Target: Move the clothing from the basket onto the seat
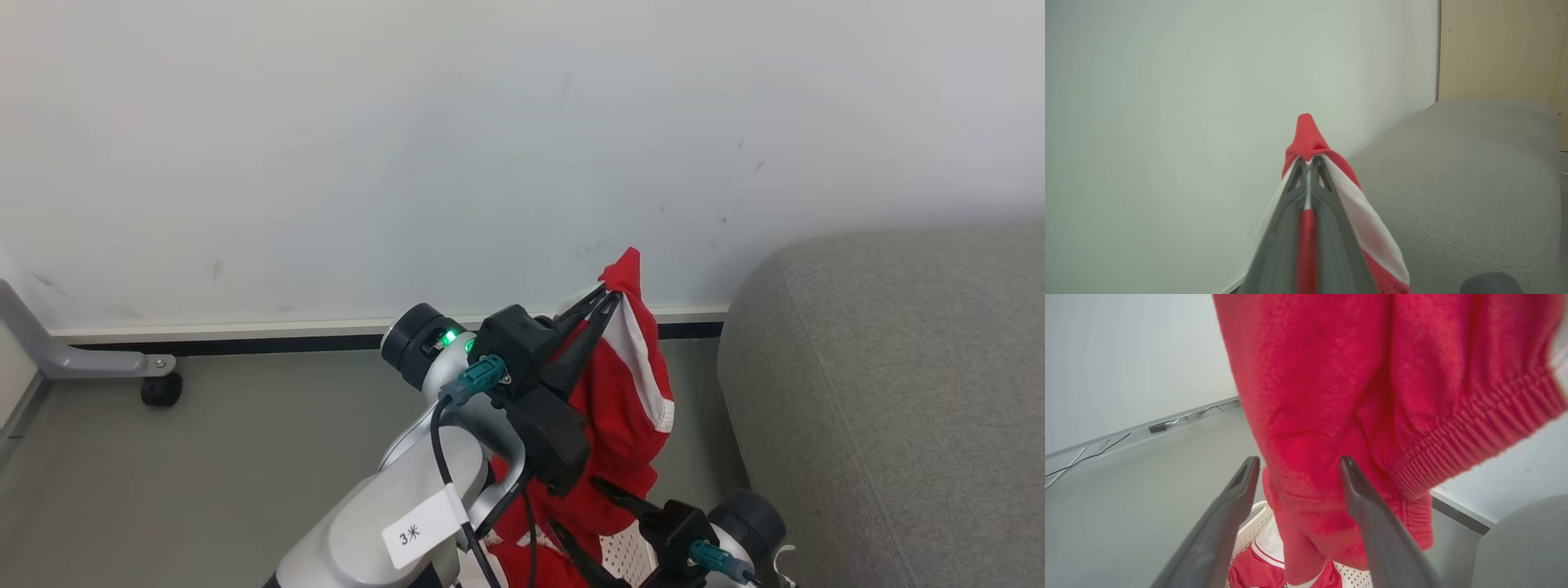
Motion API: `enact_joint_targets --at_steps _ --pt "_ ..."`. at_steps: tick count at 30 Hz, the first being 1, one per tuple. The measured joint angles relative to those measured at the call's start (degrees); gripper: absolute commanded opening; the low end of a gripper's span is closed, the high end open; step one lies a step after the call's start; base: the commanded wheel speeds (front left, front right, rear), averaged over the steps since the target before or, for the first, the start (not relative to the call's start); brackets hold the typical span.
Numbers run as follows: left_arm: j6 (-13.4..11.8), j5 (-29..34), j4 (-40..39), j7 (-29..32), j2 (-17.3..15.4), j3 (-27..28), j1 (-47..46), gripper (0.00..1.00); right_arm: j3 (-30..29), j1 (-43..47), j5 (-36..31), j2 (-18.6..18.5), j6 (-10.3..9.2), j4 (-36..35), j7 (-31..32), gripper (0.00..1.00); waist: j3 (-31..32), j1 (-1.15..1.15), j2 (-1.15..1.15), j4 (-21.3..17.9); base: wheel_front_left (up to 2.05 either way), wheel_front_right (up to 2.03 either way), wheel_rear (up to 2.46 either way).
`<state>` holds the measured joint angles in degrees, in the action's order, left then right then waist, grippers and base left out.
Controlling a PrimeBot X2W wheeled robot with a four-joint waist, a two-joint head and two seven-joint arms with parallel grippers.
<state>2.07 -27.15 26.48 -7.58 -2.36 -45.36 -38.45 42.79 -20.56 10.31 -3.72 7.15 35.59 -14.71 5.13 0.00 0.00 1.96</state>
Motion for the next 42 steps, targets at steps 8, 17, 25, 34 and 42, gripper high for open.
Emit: enact_joint_targets --at_steps 8,17,25,34,42 --pt "-0.8 -1.6 -1.7 1.1 0.0 -1.9 0.0 0.00 -1.0 -2.1 0.3 0.0 0.00 4.3 0.0 1.00 0.6 0.00 0.00 1.0 0.00 0.00 0.00" --pt "-2.1 -3.2 -3.0 2.0 -0.1 -2.6 0.3 0.00 -0.3 -3.8 1.8 0.2 0.00 5.4 0.0 0.29 0.8 0.00 0.00 1.6 0.00 0.00 0.00" --pt "-3.1 -5.1 -1.7 1.9 -0.1 -2.3 1.4 0.00 -4.4 -2.9 4.4 -0.2 0.00 3.1 0.0 0.00 0.8 0.00 0.00 2.2 0.00 0.00 0.00" --pt "-3.7 -5.7 1.4 1.3 -0.3 -1.0 4.5 1.00 -10.0 1.0 5.4 -5.9 -1.20 -4.5 0.0 0.00 0.3 0.00 0.00 2.3 0.00 0.00 0.00" --pt "-3.6 -7.2 2.6 0.0 -1.0 -0.9 7.4 1.00 -15.7 3.3 5.4 -10.9 -4.21 -13.6 0.0 0.00 -0.1 0.00 0.00 1.2 0.00 0.00 0.00"
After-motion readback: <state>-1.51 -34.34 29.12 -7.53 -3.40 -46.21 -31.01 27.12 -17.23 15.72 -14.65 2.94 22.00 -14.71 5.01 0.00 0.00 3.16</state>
